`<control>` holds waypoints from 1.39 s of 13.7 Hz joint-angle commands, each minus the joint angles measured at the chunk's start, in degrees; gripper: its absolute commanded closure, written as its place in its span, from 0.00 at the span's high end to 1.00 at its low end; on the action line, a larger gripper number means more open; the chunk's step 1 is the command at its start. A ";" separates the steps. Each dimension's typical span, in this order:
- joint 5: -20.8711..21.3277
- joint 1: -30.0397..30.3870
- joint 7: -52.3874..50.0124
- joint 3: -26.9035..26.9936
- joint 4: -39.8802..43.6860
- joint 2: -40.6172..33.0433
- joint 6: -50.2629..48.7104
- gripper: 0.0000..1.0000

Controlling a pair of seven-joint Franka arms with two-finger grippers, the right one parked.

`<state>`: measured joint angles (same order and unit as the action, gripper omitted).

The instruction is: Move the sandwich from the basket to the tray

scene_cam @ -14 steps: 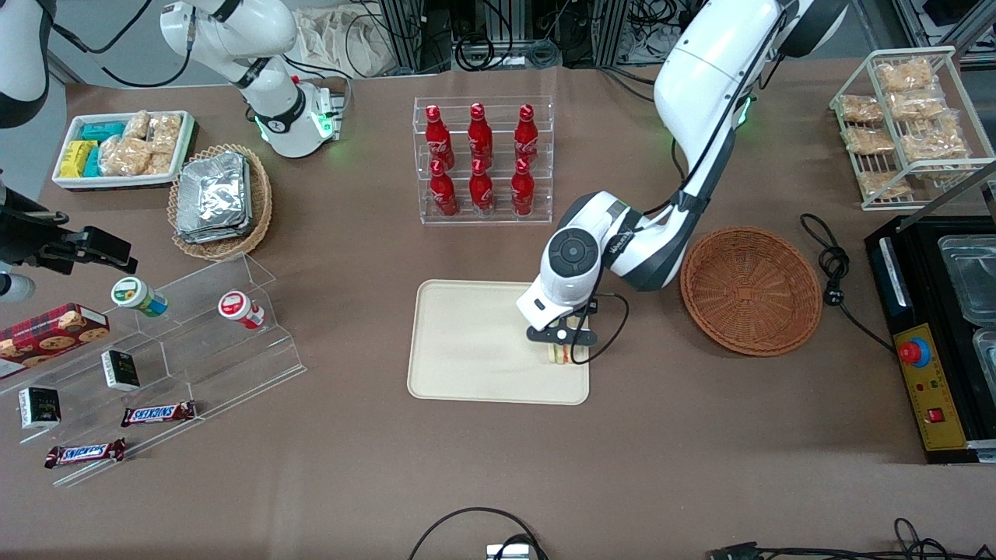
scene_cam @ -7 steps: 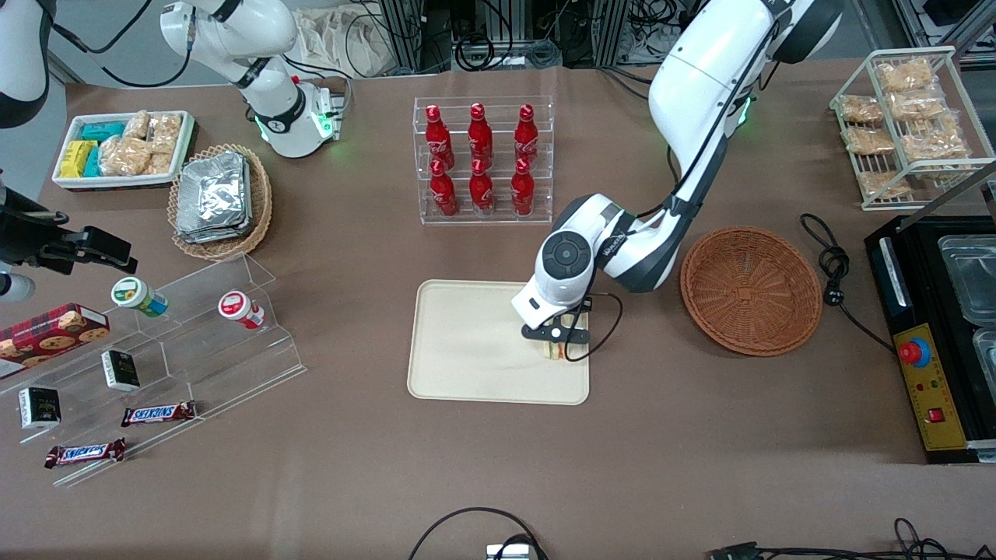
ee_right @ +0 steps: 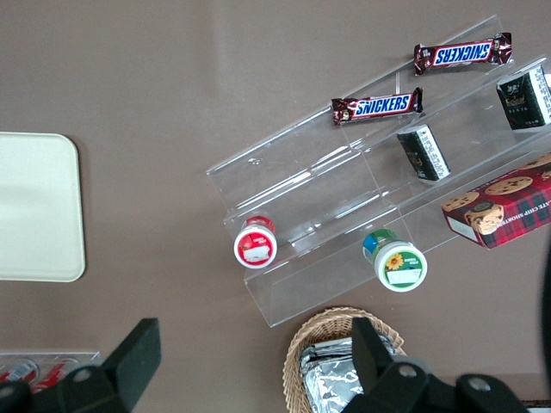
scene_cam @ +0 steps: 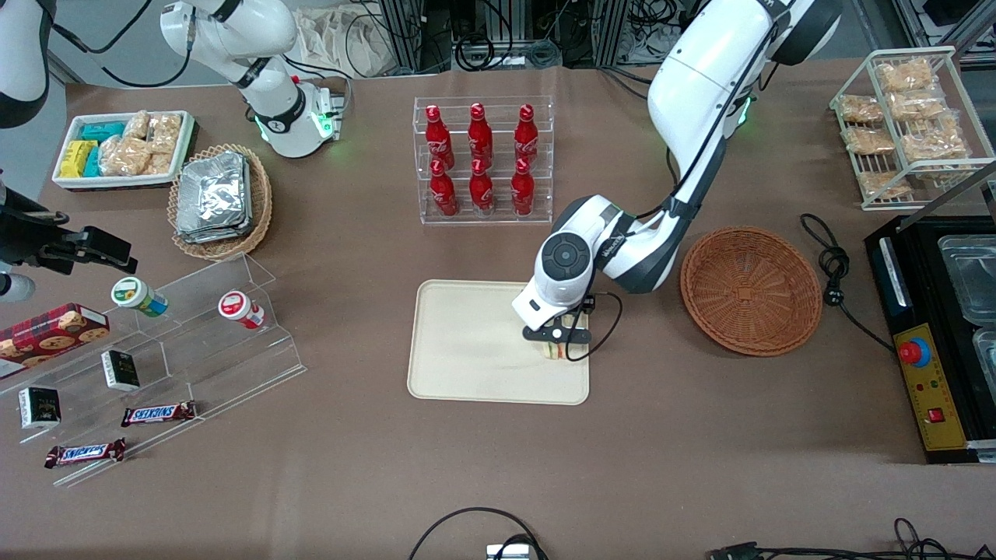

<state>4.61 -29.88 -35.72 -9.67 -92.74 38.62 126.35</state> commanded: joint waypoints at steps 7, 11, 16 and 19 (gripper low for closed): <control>3.20 0.44 -7.16 1.40 3.00 -7.58 -9.62 1.00; 4.36 0.61 -10.60 4.57 6.50 -10.93 -14.69 1.00; 4.36 0.79 -9.02 9.75 8.45 -15.14 -22.01 1.00; 3.66 0.79 -4.72 13.71 8.45 -17.60 -25.17 1.00</control>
<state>8.21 -28.85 -42.54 2.46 -84.17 23.15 103.68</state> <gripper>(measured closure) 0.000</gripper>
